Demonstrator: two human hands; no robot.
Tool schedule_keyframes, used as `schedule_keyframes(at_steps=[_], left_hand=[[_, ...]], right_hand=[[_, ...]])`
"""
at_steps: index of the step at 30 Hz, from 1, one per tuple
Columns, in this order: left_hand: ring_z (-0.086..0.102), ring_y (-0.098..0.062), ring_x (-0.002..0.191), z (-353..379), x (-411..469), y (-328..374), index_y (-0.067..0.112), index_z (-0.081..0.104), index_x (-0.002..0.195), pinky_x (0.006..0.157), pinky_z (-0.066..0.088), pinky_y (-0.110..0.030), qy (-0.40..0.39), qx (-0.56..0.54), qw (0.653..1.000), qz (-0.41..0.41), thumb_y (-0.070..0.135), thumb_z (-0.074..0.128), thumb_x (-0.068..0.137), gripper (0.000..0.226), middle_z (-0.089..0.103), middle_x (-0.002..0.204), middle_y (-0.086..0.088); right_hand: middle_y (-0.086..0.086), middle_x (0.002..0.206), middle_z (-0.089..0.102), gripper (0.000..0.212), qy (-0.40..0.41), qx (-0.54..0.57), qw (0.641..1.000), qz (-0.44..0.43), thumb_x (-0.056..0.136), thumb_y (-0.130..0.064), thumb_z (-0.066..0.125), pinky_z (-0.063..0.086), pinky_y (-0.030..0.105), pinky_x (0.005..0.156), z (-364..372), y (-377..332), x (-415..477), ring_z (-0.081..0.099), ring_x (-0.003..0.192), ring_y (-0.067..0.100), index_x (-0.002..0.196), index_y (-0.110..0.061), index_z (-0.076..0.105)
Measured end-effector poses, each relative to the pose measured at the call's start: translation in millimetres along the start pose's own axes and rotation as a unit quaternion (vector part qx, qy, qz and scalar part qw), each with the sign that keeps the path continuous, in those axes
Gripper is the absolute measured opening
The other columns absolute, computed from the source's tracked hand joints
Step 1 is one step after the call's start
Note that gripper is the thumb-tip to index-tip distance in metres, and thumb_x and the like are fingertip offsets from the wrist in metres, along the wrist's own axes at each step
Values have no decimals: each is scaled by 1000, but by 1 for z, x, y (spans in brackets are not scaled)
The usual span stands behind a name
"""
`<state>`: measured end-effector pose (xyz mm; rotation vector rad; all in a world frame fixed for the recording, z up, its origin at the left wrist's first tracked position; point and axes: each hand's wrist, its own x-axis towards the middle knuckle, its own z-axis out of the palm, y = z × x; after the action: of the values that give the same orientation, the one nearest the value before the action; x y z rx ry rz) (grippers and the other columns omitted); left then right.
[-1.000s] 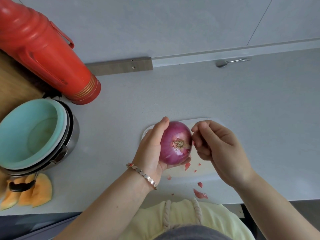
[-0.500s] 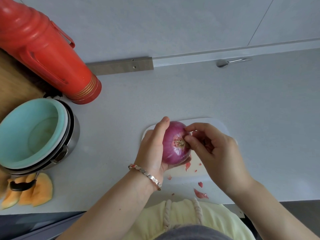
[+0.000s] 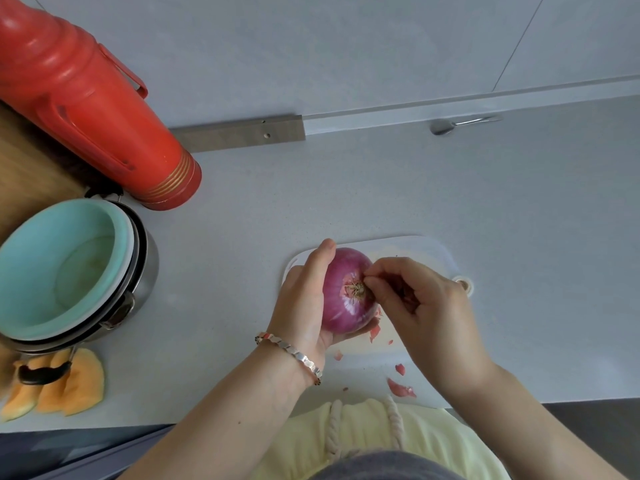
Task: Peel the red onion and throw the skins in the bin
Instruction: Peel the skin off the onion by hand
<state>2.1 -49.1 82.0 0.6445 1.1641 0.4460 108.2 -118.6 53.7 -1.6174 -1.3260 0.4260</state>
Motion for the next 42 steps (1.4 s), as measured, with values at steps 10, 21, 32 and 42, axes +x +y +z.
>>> schedule_keyframes(at_steps=[10, 21, 32, 42], left_hand=[[62, -23, 55, 1, -3, 1, 16, 69, 68, 61, 57, -39, -35, -2, 999, 29, 41, 45, 91, 41, 66, 71, -10], [60, -24, 51, 3, -6, 5, 16, 69, 60, 54, 56, -37, -33, 0, 999, 33, 41, 47, 91, 45, 64, 63, -10], [62, -24, 52, 2, -6, 9, 8, 66, 87, 53, 56, -39, -23, 8, 1000, 8, 42, 52, 88, 36, 66, 68, -11], [63, -27, 59, -2, -3, 6, 14, 66, 83, 58, 56, -41, -21, 17, 999, 16, 41, 49, 90, 33, 68, 83, -12]], right_hand=[[-24, 85, 58, 14, -34, 52, 997, -38, 82, -21, 60, 39, 0, 68, -7, 1, 5, 55, 75, -17, 96, -22, 61], [-13, 76, 57, 13, -41, -8, 996, -78, 84, -14, 61, 33, -3, 65, -9, 2, 5, 48, 71, -17, 96, -13, 66], [-20, 75, 48, 11, -33, -9, 995, -93, 83, -12, 58, 30, -3, 63, -9, -1, 7, 43, 66, -19, 87, -6, 66], [-29, 68, 50, 19, -54, 33, 998, -19, 79, -30, 60, 33, -2, 60, -10, -5, 7, 49, 57, -10, 97, -26, 56]])
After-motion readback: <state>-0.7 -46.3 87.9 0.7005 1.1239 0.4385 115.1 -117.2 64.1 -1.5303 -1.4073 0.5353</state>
